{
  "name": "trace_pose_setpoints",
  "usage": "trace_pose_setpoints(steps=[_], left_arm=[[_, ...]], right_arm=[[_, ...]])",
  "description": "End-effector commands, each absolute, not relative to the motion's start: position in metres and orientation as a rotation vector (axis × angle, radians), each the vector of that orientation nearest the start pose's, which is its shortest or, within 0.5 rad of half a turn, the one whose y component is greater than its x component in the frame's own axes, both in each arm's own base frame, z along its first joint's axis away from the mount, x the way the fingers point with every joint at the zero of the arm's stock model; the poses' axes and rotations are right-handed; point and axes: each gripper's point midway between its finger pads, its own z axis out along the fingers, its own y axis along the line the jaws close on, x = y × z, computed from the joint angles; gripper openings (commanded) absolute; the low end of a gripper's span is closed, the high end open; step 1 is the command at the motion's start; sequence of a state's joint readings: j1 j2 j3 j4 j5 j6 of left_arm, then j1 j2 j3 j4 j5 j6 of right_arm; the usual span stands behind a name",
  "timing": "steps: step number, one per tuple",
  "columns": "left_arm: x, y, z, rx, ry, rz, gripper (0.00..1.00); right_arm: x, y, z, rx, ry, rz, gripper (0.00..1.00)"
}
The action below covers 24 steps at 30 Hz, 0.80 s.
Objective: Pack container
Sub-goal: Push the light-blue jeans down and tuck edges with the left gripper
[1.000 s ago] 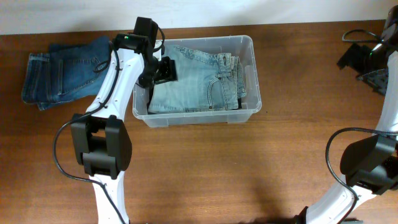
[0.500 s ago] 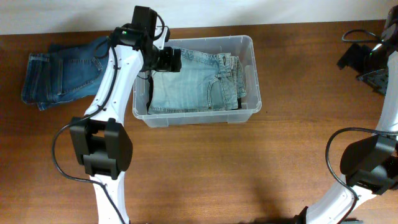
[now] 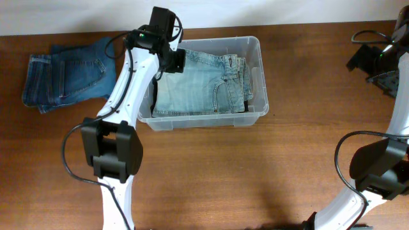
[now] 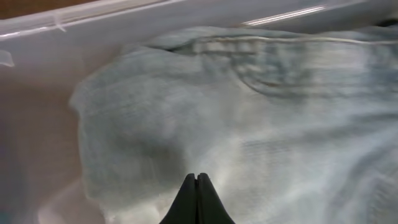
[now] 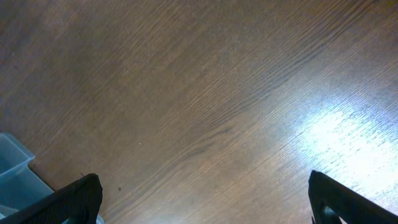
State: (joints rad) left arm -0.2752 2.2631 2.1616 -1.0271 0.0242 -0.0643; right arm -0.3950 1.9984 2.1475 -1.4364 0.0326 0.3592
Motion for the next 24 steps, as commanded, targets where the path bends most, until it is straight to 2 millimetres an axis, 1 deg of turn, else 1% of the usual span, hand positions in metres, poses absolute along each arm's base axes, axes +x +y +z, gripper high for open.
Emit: trace_pose_setpoints(steps=[1,5,8,10,13,15,16,18,19,20,21,24], left_arm=[[0.532,-0.134,0.089,0.267,2.740,0.013,0.01],[0.531,-0.129,0.074,0.264,2.772,0.050,0.01],[0.529,-0.128,0.069,0.265,2.786,0.054,0.01],[0.529,-0.128,0.071,0.265,2.784,0.054,0.01],[0.531,-0.130,0.096,0.263,2.746,0.043,0.01],[0.531,-0.134,0.126,0.264,2.694,0.027,0.01],[0.530,-0.135,0.136,0.265,2.679,0.024,0.01],[0.520,-0.137,0.163,0.271,2.657,0.015,0.01],[0.513,-0.136,0.170,0.265,2.668,0.014,0.01],[0.503,-0.133,0.172,0.253,2.698,0.017,0.01],[0.490,-0.130,0.168,0.259,2.753,0.027,0.01],[0.465,-0.129,0.154,0.282,2.868,0.000,0.01]], right_arm=[[0.396,-0.170,0.210,1.063,2.665,-0.051,0.98],[0.396,-0.170,0.210,1.063,2.665,-0.051,0.98],[0.396,-0.170,0.210,1.063,2.665,-0.051,0.98],[0.396,-0.170,0.210,1.063,2.665,-0.051,0.98],[0.396,-0.170,0.210,1.063,2.665,-0.051,0.98],[0.396,-0.170,0.210,1.063,2.665,-0.051,0.99],[0.396,-0.170,0.210,1.063,2.665,-0.051,0.98],[0.396,-0.170,0.210,1.062,2.665,-0.051,0.99],[0.396,-0.170,0.210,1.063,2.665,-0.051,0.98],[0.396,-0.170,0.210,1.063,2.665,-0.051,0.98],[0.396,-0.170,0.210,1.063,2.665,-0.051,0.98],[0.396,-0.170,0.210,1.063,2.665,-0.051,0.98]])
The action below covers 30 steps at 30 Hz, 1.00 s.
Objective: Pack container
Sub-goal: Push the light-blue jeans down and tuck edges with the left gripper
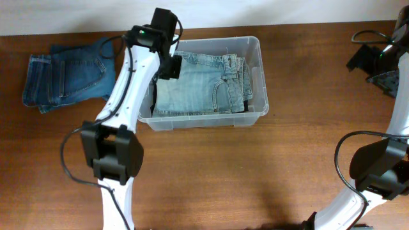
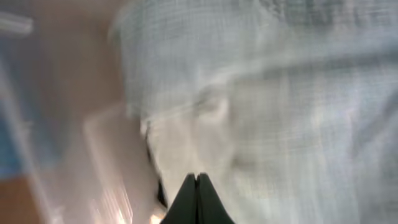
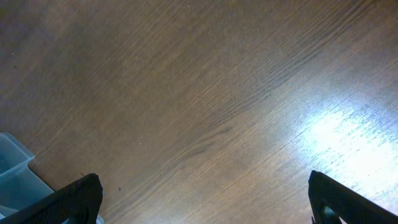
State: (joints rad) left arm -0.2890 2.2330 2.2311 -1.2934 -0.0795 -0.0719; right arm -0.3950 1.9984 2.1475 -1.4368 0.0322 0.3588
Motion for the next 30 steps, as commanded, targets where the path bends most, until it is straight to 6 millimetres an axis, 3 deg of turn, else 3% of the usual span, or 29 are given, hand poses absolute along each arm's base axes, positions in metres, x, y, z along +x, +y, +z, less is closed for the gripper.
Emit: trace_pose_setpoints(steps=[1,4,18,25,30], left_arm=[[0.459,-0.131,0.151,0.290,2.895,-0.024,0.01],[0.444,-0.134,0.140,0.303,2.963,-0.064,0.01],[0.429,-0.137,0.074,0.314,3.052,-0.110,0.01],[0.442,-0.141,0.084,0.312,2.990,-0.125,0.01],[0.466,-0.159,0.131,0.339,2.845,-0.161,0.01]], right_arm=[[0.396,-0.170,0.210,1.063,2.665,-0.051,0.98],[0.396,-0.170,0.210,1.063,2.665,-0.051,0.98],[0.396,-0.170,0.210,1.063,2.665,-0.051,0.98],[0.396,-0.170,0.210,1.063,2.665,-0.051,0.98],[0.396,-0.170,0.210,1.063,2.665,-0.051,0.98]])
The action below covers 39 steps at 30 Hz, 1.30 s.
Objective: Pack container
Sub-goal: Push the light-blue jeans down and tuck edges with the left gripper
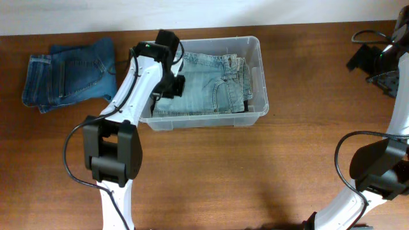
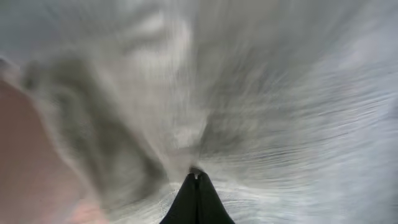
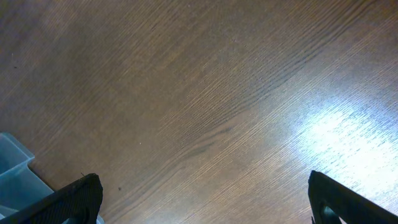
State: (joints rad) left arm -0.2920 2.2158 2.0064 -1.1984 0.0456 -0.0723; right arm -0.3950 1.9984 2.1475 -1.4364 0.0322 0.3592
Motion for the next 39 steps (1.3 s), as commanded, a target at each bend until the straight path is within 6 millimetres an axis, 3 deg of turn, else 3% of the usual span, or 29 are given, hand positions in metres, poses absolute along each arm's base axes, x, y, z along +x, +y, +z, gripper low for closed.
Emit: trace_pose_setpoints(steps=[1,5,9,14,17,19,22,29,31,35,39], left_arm=[[0.467,-0.163,0.135,0.347,2.830,-0.166,0.01],[0.466,-0.185,0.133,0.404,2.808,-0.179,0.01],[0.453,-0.197,0.106,0.423,2.871,-0.172,0.01],[0.440,-0.202,0.057,0.454,2.988,-0.137,0.01],[0.438,-0.204,0.042,0.465,3.013,-0.127,0.01],[0.442,-0.205,0.043,0.463,2.996,-0.133,0.01],[0.456,-0.211,0.063,0.457,2.933,-0.155,0.01],[0.499,-0.246,0.142,0.467,2.671,-0.243,0.01],[0.505,-0.255,0.150,0.474,2.625,-0.259,0.01],[0.507,-0.271,0.143,0.502,2.600,-0.273,0.01],[0.509,-0.285,0.111,0.532,2.628,-0.271,0.01]], right_arm=[[0.396,-0.170,0.210,1.063,2.665,-0.051,0.98],[0.396,-0.170,0.210,1.063,2.665,-0.051,0.98],[0.396,-0.170,0.210,1.062,2.665,-0.051,0.98],[0.396,-0.170,0.210,1.063,2.665,-0.051,0.98],[0.396,-0.170,0.210,1.063,2.665,-0.051,0.98],[0.396,-0.170,0.210,1.063,2.665,-0.051,0.99],[0.396,-0.170,0.210,1.063,2.665,-0.051,0.98],[0.396,-0.170,0.210,1.063,2.665,-0.051,0.98],[0.396,-0.170,0.210,1.062,2.665,-0.051,0.99],[0.396,-0.170,0.210,1.063,2.665,-0.051,0.98],[0.396,-0.170,0.210,1.063,2.665,-0.051,0.99]])
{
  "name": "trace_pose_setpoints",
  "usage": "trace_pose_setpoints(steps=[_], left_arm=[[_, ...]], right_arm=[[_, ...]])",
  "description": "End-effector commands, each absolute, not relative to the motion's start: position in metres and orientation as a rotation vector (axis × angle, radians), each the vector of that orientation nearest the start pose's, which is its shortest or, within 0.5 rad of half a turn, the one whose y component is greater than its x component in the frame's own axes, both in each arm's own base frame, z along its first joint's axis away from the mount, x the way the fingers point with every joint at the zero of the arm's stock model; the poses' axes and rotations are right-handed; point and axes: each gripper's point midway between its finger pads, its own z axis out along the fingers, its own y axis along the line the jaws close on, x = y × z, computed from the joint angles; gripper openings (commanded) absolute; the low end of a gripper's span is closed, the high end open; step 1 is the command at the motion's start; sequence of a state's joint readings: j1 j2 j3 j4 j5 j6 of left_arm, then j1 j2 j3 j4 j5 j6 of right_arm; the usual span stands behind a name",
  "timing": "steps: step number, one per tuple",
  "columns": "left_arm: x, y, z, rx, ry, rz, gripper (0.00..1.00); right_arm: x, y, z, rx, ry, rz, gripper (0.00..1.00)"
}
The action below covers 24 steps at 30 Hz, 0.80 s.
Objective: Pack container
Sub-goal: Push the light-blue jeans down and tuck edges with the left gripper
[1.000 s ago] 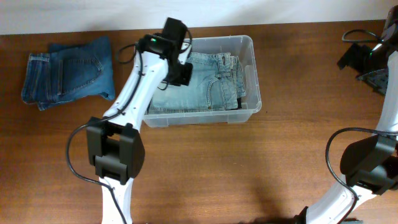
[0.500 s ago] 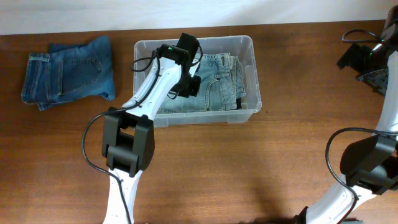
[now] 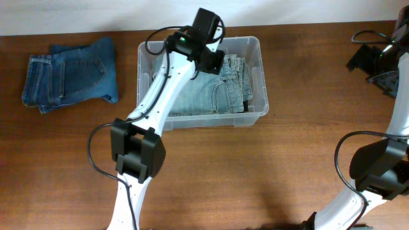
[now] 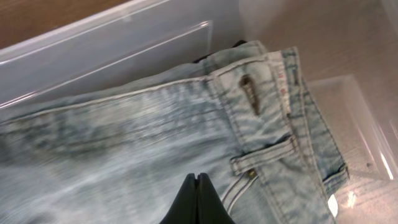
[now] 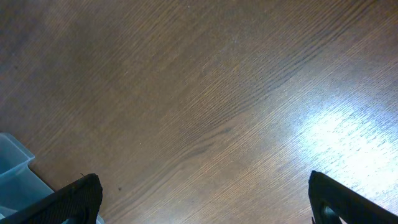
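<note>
A clear plastic container (image 3: pixel 257 48) stands at the table's back middle with folded light-blue jeans (image 3: pixel 220 92) lying flat inside it. My left gripper (image 3: pixel 212 61) hangs over the jeans near the back wall. In the left wrist view the left gripper (image 4: pixel 197 182) is shut with nothing between its fingers, just above the light-blue jeans (image 4: pixel 186 124) near their waistband and pocket. Folded dark-blue jeans (image 3: pixel 70 73) lie on the table at the far left. My right gripper (image 5: pixel 202 186) stands wide open over bare wood at the far right.
The right arm (image 3: pixel 383 61) stays by the table's right edge. A corner of the container (image 5: pixel 12 165) shows at the lower left of the right wrist view. Brown wooden table (image 3: pixel 255 166) stretches in front of the container.
My left gripper has moved from the left side of the container, down at the jeans' left edge, to the back middle, above the waistband. It remains shut. The right arm is unchanged.
My shut left gripper was at the container's back left corner over the light-blue jeans. Then it was lower along the left wall, then pressed on the jeans' left edge. Now it hangs above the waistband further right. The dark-blue jeans and right arm stayed put.
</note>
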State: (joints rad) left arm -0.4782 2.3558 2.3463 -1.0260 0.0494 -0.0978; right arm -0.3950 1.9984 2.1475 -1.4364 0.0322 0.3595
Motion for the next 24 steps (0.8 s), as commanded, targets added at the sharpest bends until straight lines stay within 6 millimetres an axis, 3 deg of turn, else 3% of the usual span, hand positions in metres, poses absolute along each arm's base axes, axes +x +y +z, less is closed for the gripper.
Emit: trace_pose_setpoints(steps=[1,3,5,7,9,12,18,21,24], left_arm=[[0.508,-0.289,0.097,0.544,2.641,-0.268,0.01],[0.507,-0.297,0.074,0.565,2.666,-0.263,0.01],[0.499,-0.304,0.038,0.599,2.720,-0.246,0.01],[0.494,-0.308,0.020,0.619,2.747,-0.236,0.01],[0.493,-0.309,0.017,0.624,2.752,-0.234,0.01],[0.499,-0.314,0.034,0.619,2.711,-0.250,0.01],[0.523,-0.329,0.109,0.588,2.536,-0.310,0.01],[0.533,-0.322,0.112,0.554,2.505,-0.233,0.01],[0.536,-0.316,0.100,0.541,2.517,-0.176,0.01]], right_arm=[[0.396,-0.170,0.210,1.063,2.665,-0.051,0.98],[0.396,-0.170,0.210,1.063,2.665,-0.051,0.98],[0.396,-0.170,0.210,1.063,2.665,-0.051,0.98],[0.396,-0.170,0.210,1.063,2.665,-0.051,0.99],[0.396,-0.170,0.210,1.062,2.665,-0.050,0.98],[0.396,-0.170,0.210,1.063,2.665,-0.051,0.98],[0.396,-0.170,0.210,1.063,2.665,-0.051,0.98],[0.396,-0.170,0.210,1.063,2.665,-0.051,0.98],[0.396,-0.170,0.210,1.062,2.665,-0.051,0.99]])
